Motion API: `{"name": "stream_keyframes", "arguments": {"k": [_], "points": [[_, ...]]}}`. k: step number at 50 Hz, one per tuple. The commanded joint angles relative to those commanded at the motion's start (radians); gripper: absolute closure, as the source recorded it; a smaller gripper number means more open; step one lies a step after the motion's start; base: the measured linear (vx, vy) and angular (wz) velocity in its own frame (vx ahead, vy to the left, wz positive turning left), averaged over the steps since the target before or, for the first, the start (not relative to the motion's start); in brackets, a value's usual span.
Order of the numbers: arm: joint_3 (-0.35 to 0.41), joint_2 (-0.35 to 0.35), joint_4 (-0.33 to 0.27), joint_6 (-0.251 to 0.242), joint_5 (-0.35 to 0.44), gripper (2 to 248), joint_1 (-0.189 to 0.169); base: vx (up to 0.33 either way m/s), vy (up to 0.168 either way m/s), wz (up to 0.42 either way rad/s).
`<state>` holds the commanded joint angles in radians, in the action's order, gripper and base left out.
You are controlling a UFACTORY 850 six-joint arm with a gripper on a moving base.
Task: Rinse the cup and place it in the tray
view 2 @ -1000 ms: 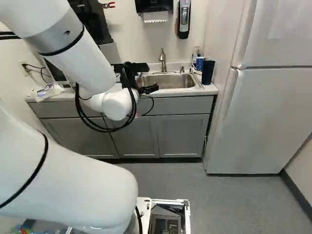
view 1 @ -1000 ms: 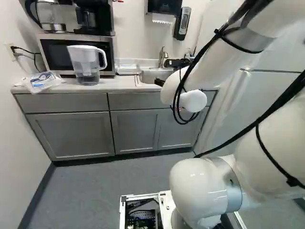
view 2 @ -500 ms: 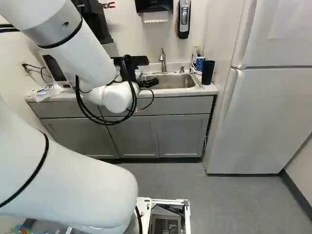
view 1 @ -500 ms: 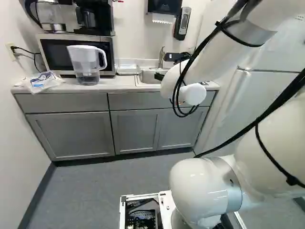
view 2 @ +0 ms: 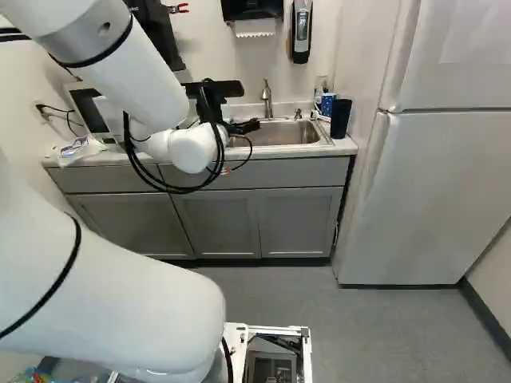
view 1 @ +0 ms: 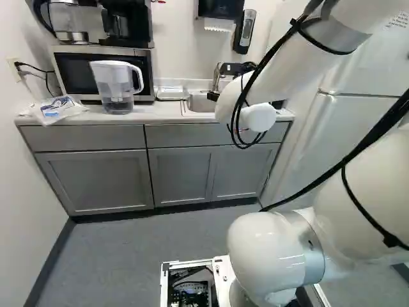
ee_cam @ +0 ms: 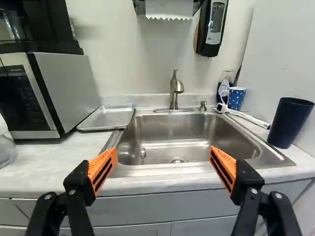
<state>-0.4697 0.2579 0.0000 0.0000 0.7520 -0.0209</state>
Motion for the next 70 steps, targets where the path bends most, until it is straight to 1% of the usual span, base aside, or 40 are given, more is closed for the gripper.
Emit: {"name": "stream_keyframes", "arguments": {"k": [22, 70], "points": [[-0.052, -0.004, 0.000, 0.000, -0.047, 3, 0.000, 0.000, 0.000, 0.000], [-0.149, 0.003, 0.000, 0.000, -0.124, 3, 0.001, 0.000, 0.000, 0.000]]}}
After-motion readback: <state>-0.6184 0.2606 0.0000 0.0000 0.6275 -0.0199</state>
